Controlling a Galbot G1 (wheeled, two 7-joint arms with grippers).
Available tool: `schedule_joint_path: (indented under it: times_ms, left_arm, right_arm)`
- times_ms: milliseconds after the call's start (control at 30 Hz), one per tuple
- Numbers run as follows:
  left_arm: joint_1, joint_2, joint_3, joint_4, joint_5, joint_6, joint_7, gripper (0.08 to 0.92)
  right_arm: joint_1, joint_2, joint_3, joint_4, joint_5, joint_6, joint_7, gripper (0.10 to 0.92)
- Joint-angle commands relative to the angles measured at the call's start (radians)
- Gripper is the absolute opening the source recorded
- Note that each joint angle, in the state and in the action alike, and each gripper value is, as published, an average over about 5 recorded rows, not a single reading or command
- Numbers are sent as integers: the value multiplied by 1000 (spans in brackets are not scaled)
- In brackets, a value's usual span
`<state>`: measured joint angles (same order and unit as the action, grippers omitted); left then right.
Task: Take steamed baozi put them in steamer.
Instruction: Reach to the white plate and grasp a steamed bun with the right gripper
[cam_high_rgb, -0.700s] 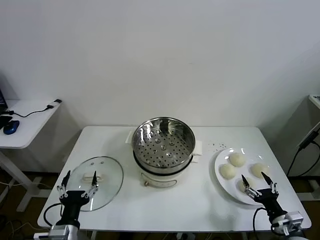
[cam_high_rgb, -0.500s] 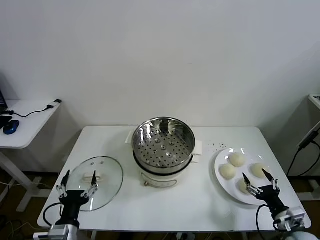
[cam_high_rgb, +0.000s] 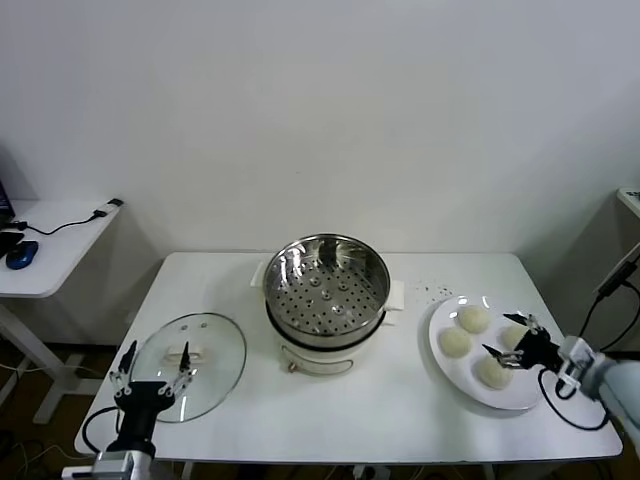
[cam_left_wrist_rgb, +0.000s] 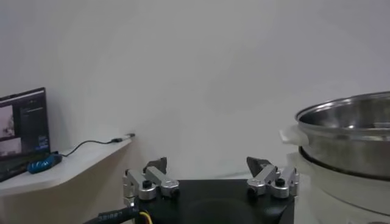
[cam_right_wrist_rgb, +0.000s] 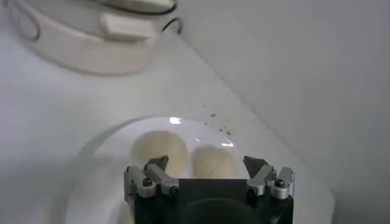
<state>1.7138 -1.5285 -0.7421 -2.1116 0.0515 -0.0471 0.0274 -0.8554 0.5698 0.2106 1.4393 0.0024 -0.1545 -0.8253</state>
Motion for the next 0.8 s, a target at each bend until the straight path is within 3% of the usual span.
schedule_joint_path:
  times_ms: [33,300,800]
  left_arm:
    - [-1,4,-7,5,-9,0,-1,823]
    - [-13,8,-20,25,-14,3,-2,823]
    - [-49,13,-24,47,-11,21,-1,823]
  right_arm:
    - [905,-103,-895,-332,-114,51,-290,823]
    - [1125,105,-1172,-548,-113,92,-351,823]
    - [1011,294,-1133,-728,-128,103,-325,823]
